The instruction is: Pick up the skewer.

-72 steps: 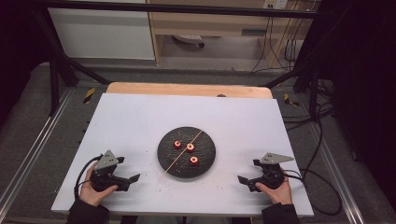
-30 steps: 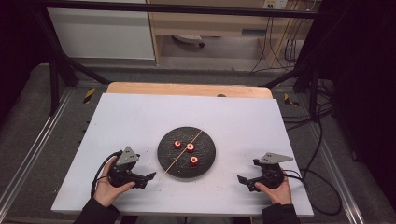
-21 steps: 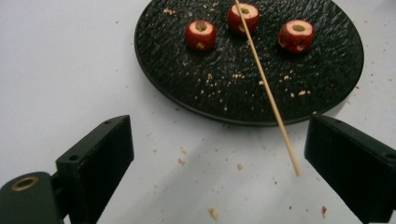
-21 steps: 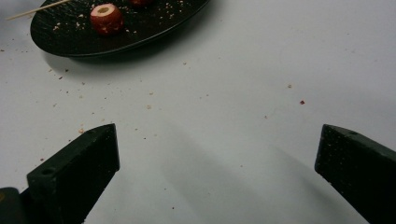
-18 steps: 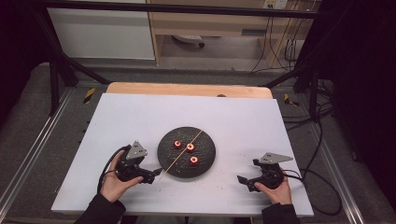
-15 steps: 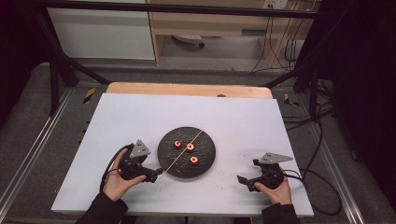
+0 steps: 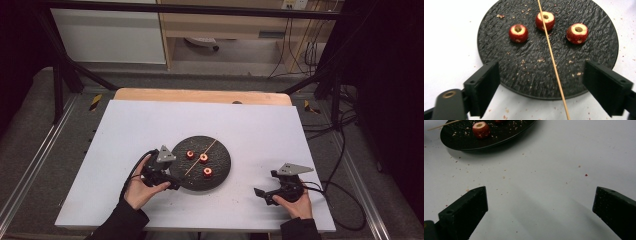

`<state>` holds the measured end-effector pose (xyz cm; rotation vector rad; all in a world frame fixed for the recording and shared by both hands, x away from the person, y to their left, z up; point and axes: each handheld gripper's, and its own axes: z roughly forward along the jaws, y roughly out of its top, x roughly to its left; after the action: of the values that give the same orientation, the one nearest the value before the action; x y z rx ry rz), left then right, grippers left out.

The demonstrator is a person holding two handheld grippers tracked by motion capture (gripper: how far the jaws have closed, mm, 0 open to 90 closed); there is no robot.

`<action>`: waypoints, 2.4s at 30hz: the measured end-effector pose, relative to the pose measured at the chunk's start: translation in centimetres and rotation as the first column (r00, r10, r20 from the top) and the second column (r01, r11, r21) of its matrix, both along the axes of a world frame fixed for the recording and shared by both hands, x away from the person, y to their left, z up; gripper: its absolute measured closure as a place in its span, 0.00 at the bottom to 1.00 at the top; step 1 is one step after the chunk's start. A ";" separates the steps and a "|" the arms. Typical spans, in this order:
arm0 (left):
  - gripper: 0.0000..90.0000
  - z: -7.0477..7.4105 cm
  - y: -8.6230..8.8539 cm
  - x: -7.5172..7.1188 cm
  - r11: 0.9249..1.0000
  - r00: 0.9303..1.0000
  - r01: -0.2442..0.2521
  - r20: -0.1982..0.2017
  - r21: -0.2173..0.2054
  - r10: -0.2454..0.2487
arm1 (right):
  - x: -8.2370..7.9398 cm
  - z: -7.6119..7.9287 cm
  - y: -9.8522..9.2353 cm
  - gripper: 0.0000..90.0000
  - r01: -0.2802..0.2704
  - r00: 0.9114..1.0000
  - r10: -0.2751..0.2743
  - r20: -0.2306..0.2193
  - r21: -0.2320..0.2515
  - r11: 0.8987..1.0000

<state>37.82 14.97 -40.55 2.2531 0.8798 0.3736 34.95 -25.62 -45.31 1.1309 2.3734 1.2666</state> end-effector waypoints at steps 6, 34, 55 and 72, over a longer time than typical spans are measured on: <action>0.25 -0.6 -0.9 0.5 1.000 1.000 -0.001 -0.030 0.022 0.002 | 0.0 0.0 0.0 0.01 -0.001 1.000 0.001 -0.004 0.002 1.000; 0.77 -0.5 -4.2 1.9 0.992 0.991 0.005 -0.132 0.129 0.012 | -0.1 0.0 0.0 0.01 -0.004 1.000 0.004 -0.006 0.004 1.000; 0.96 -0.8 -4.8 1.8 0.983 0.986 -0.013 -0.159 0.181 0.043 | -0.1 0.0 0.0 0.01 -0.007 1.000 0.007 -0.010 0.003 1.000; 0.98 -0.8 -4.8 1.7 0.982 0.986 -0.036 -0.155 0.188 0.066 | -0.1 0.0 0.0 0.01 -0.005 1.000 0.005 -0.017 0.006 1.000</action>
<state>39.53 10.14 -41.33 2.4623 1.0239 0.3113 34.85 -25.62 -45.26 1.1425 2.3877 1.2713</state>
